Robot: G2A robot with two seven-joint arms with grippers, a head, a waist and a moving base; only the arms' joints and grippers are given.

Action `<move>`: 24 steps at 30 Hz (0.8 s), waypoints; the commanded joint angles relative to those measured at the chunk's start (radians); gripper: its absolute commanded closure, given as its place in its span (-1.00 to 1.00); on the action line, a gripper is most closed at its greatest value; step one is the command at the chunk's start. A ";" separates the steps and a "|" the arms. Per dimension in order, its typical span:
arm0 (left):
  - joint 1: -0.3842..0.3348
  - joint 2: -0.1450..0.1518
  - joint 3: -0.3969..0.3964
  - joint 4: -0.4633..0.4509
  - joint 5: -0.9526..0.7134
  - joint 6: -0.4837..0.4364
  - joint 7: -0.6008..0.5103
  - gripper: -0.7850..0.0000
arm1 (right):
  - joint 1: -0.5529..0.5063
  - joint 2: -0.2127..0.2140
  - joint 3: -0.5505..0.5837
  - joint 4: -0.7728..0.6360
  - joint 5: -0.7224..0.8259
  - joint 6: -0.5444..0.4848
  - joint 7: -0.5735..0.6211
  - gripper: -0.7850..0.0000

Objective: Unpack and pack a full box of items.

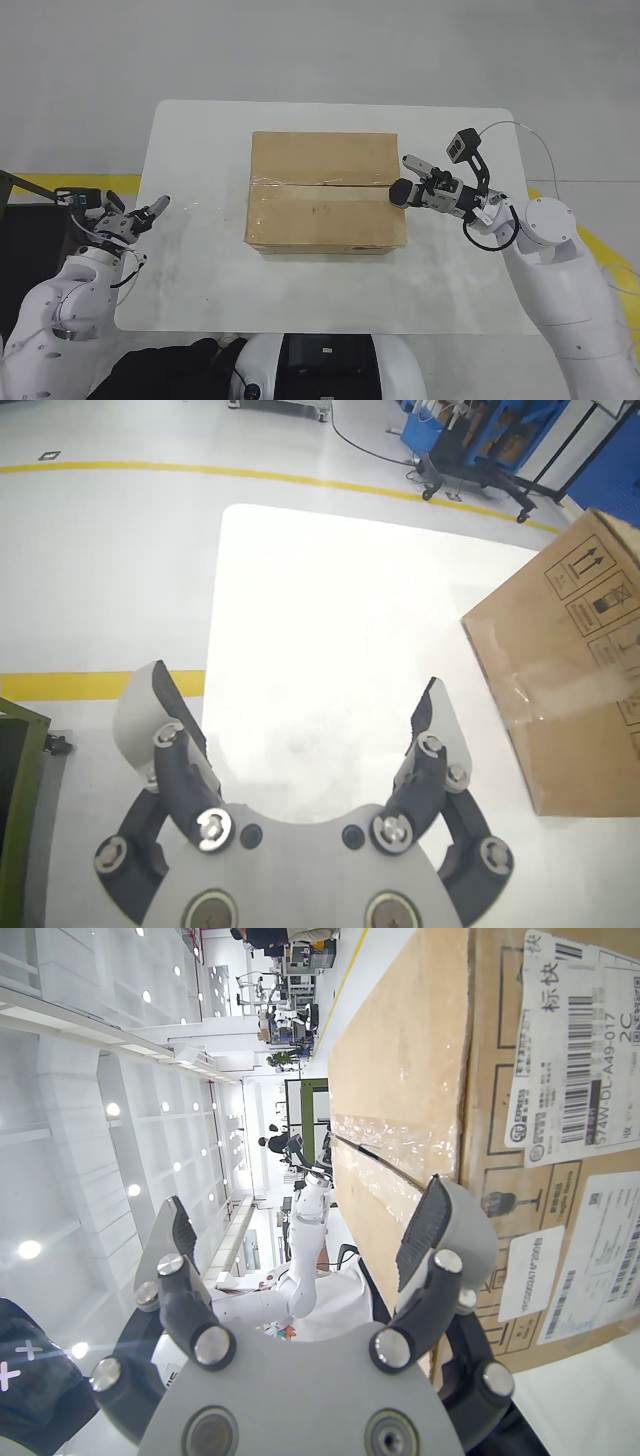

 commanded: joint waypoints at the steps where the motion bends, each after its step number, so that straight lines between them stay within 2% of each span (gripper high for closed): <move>1: 0.001 0.000 -0.001 -0.001 -0.004 -0.001 0.000 -1.00 | 0.000 0.000 0.000 0.000 0.000 0.000 0.000 -1.00; 13: 0.001 0.000 0.002 0.004 -0.002 -0.001 -0.005 -1.00 | 0.000 0.000 0.000 0.000 0.000 0.000 0.000 -1.00; 24: -0.065 0.004 0.047 0.054 0.142 0.018 -0.049 -1.00 | 0.000 0.000 0.000 0.000 0.000 0.000 0.000 -1.00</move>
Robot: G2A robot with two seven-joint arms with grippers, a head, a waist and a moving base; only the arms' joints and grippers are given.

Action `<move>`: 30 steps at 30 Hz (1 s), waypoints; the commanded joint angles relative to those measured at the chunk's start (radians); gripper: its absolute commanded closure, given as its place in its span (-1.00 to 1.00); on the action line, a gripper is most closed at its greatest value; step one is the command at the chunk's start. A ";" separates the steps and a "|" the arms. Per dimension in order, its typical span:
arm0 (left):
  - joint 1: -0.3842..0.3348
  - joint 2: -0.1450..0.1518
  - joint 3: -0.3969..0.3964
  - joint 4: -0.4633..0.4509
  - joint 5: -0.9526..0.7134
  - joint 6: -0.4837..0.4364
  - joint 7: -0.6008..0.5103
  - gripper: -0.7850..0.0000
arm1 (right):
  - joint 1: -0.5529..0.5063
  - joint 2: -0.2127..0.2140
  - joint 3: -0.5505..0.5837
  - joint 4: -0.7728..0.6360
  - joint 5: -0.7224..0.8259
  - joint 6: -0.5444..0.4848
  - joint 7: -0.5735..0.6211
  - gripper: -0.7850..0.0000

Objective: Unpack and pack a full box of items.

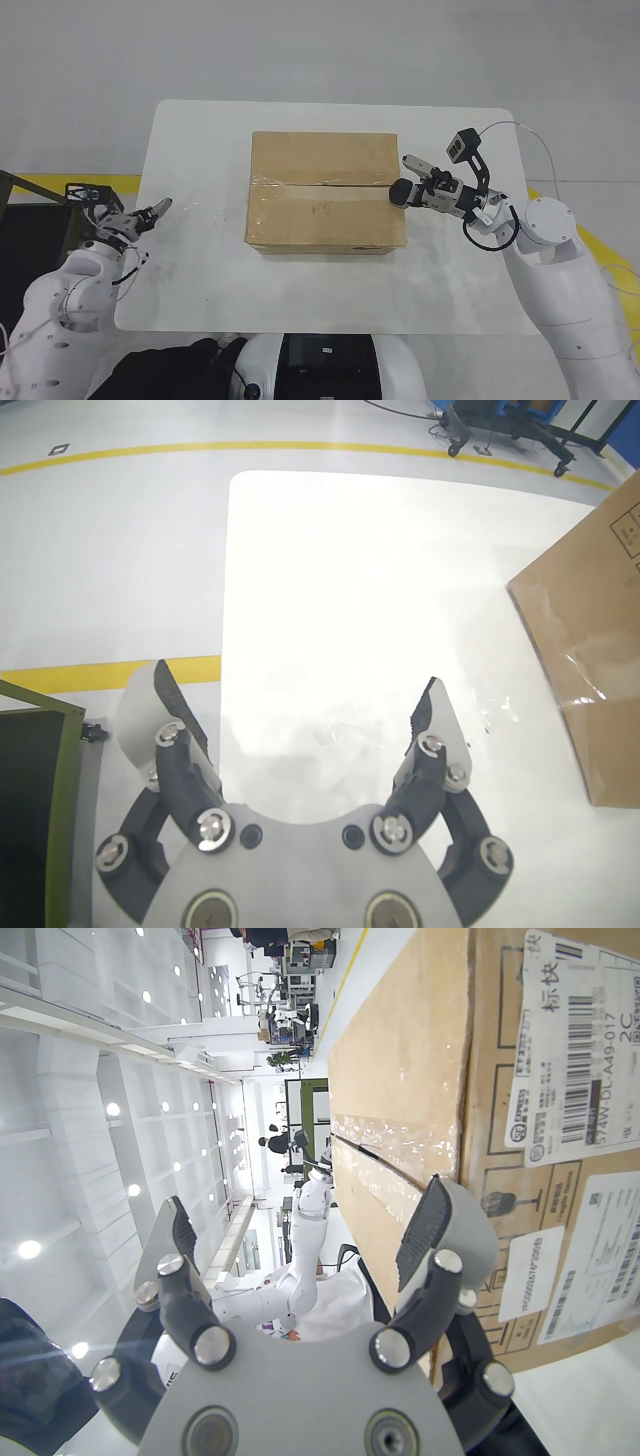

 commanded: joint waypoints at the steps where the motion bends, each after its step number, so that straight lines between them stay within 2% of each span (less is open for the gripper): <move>1: -0.014 -0.002 0.025 0.008 0.025 0.001 0.005 -1.00 | 0.000 0.000 0.000 0.000 0.000 0.000 0.000 -1.00; 8: -0.047 -0.006 0.081 0.038 0.082 0.015 0.013 -1.00 | 0.000 0.000 0.000 0.000 0.000 0.000 0.000 -1.00; 12: -0.042 -0.008 0.086 0.053 0.080 0.027 0.015 -1.00 | 0.000 0.000 0.000 0.000 0.000 0.000 0.000 -1.00; 17: -0.006 -0.014 0.020 0.076 -0.044 0.075 0.064 -1.00 | 0.000 0.000 0.000 0.000 0.000 0.000 0.000 -1.00; 24: 0.017 -0.011 -0.070 0.110 -0.114 0.089 0.059 -1.00 | 0.000 0.000 0.000 0.000 0.000 0.000 0.000 -1.00; 30: 0.018 -0.010 -0.076 0.074 -0.116 0.051 0.054 -1.00 | 0.000 0.000 0.000 0.000 0.000 0.000 0.000 -1.00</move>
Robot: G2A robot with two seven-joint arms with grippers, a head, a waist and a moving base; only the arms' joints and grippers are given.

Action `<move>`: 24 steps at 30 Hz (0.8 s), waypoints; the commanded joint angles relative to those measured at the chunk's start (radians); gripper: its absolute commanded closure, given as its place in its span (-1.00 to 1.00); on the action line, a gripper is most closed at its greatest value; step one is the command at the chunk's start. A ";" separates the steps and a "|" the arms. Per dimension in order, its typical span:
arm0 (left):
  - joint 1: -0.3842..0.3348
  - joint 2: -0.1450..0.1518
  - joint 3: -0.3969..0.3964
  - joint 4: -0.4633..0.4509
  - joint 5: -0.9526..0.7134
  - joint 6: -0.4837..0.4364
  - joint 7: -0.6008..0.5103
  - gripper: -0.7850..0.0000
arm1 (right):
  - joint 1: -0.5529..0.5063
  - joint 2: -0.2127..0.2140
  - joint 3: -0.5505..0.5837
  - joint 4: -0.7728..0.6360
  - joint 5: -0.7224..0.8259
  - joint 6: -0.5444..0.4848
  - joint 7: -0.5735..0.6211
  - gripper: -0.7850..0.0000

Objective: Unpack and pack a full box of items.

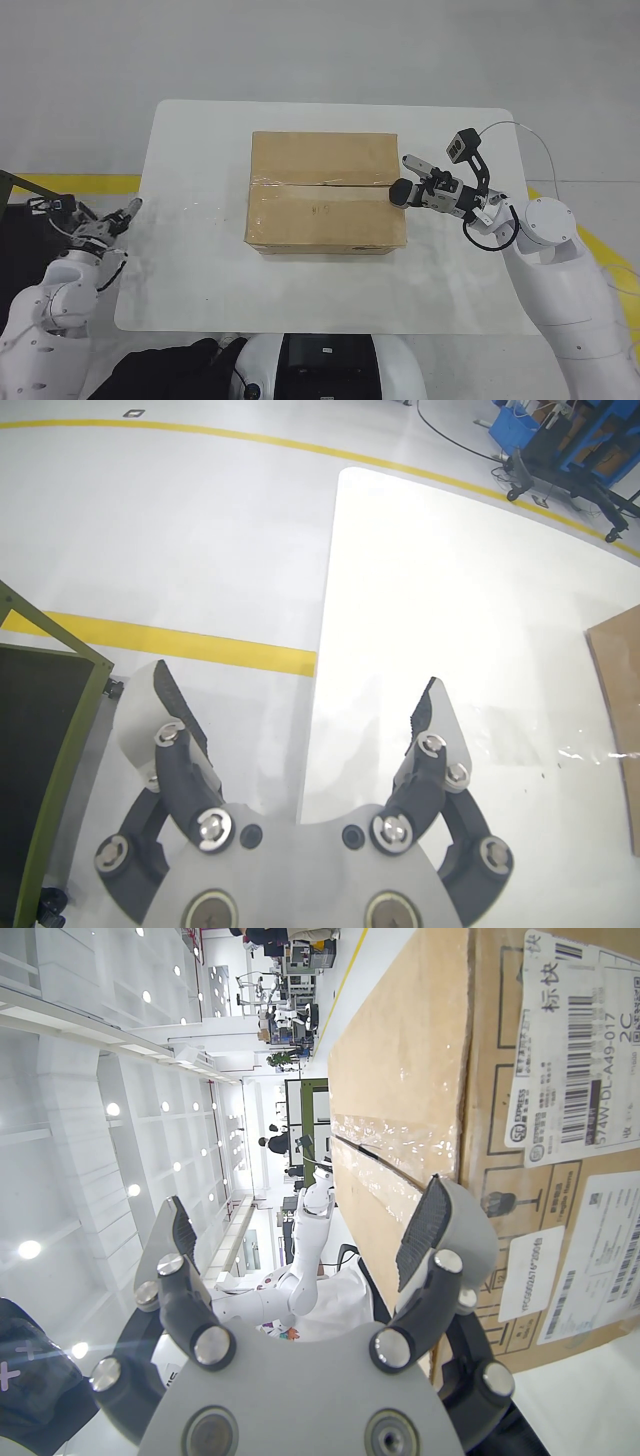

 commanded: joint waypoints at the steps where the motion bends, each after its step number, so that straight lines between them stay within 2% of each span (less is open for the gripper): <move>1: -0.001 -0.001 0.009 -0.013 -0.003 -0.018 -0.007 -1.00 | 0.000 0.000 0.000 0.000 0.000 0.000 0.000 -1.00; 12: 0.001 -0.001 0.065 -0.042 0.024 -0.080 -0.071 -1.00 | 0.000 0.000 0.000 0.000 0.000 0.000 0.000 -1.00; 19: 0.010 -0.004 0.087 -0.075 0.042 -0.071 -0.079 -1.00 | 0.000 0.000 0.000 0.000 0.000 0.000 0.000 -1.00; 20: 0.012 -0.004 0.092 -0.079 0.050 -0.069 -0.082 -0.85 | 0.000 0.000 0.000 0.000 0.000 0.000 0.000 -1.00; 21: 0.012 -0.005 0.095 -0.083 0.056 -0.065 -0.084 -0.55 | 0.000 0.000 0.000 0.000 0.000 0.000 0.000 -1.00; 23: 0.011 -0.005 0.103 -0.085 0.068 -0.058 -0.090 -0.47 | 0.000 0.000 0.000 0.000 0.000 0.000 0.000 -1.00; 24: 0.009 -0.006 0.106 -0.083 0.074 -0.051 -0.094 -0.54 | 0.000 0.000 0.000 0.000 0.000 0.000 0.000 -1.00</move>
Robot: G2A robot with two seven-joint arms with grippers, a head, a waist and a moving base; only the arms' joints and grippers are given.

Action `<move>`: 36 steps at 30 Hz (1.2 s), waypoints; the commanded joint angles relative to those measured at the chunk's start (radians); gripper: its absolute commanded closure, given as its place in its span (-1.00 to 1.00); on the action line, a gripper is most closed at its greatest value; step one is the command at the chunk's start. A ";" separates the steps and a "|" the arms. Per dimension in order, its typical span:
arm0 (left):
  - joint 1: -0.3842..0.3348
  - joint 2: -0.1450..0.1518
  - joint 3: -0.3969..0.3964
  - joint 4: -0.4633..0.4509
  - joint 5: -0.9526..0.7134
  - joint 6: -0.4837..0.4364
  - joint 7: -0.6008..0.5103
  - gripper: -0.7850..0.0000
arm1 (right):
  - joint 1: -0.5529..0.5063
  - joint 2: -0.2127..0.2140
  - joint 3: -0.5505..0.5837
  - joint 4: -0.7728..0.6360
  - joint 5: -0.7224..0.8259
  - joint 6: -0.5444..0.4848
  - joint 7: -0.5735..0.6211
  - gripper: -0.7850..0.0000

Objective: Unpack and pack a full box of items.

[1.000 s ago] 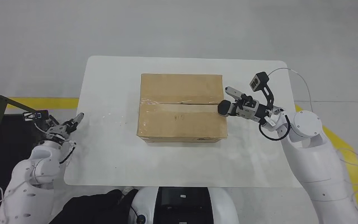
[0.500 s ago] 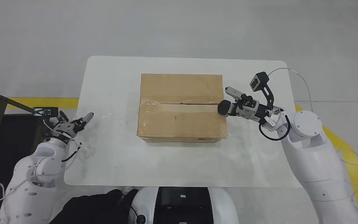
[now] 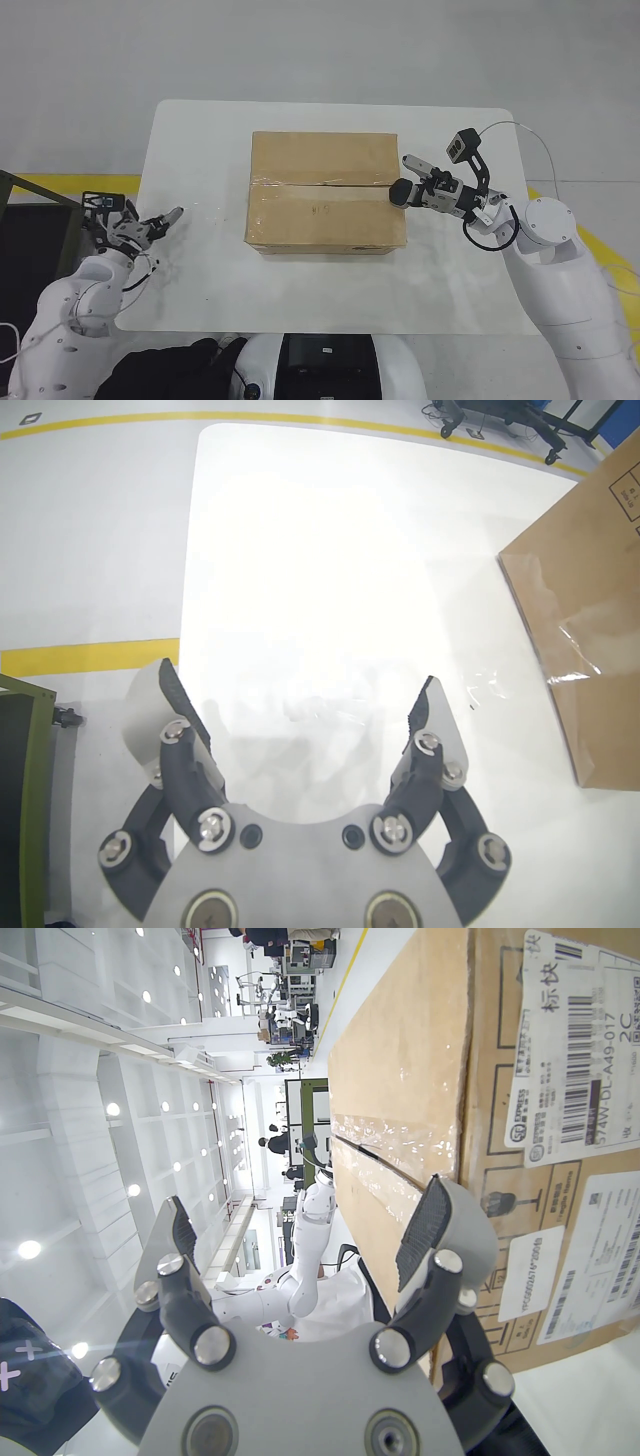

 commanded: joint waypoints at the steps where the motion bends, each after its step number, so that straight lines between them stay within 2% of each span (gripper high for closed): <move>1: -0.005 -0.001 0.007 0.003 0.012 0.013 -0.009 -0.57 | 0.000 0.000 0.000 0.000 0.000 0.000 0.000 -1.00; 4: -0.013 -0.002 0.017 0.008 0.018 0.022 -0.016 -0.58 | 0.000 0.000 0.000 0.000 0.000 0.000 0.000 -1.00; 5: -0.016 -0.002 0.020 0.010 0.020 0.024 -0.018 -0.66 | 0.000 0.000 0.000 0.000 0.000 0.000 0.000 -1.00; 6: -0.017 -0.002 0.023 0.012 0.020 0.025 -0.020 -0.84 | 0.000 0.000 0.000 0.000 0.000 0.000 0.000 -1.00; 11: -0.021 -0.003 0.031 0.018 0.018 0.017 -0.029 -0.83 | 0.000 0.000 0.000 0.000 0.000 0.000 0.000 -1.00; 14: -0.013 -0.004 0.029 0.019 0.013 0.017 -0.030 -0.71 | 0.000 0.000 0.000 0.000 0.000 0.000 0.000 -1.00; 17: -0.004 -0.004 0.027 0.020 0.012 0.018 -0.033 -0.49 | 0.000 0.000 0.000 0.000 0.000 0.000 0.000 -1.00; 22: -0.006 -0.005 0.037 0.021 0.022 0.022 -0.038 -0.40 | 0.000 0.000 0.000 0.000 0.000 0.000 0.000 -1.00; 25: -0.014 -0.006 0.048 0.023 0.030 0.023 -0.041 -0.07 | 0.000 0.000 0.000 0.000 0.000 0.000 0.000 -1.00; 26: -0.018 -0.007 0.052 0.027 0.033 0.023 -0.041 -0.02 | 0.000 0.000 0.000 0.000 0.000 0.000 0.000 -1.00; 34: -0.029 -0.008 0.065 0.038 0.040 0.017 -0.046 -0.04 | 0.000 0.000 0.000 0.000 0.000 0.000 0.000 -1.00; 36: -0.028 -0.008 0.064 0.039 0.038 0.014 -0.045 0.01 | 0.000 0.000 0.000 0.000 0.000 0.000 0.000 -1.00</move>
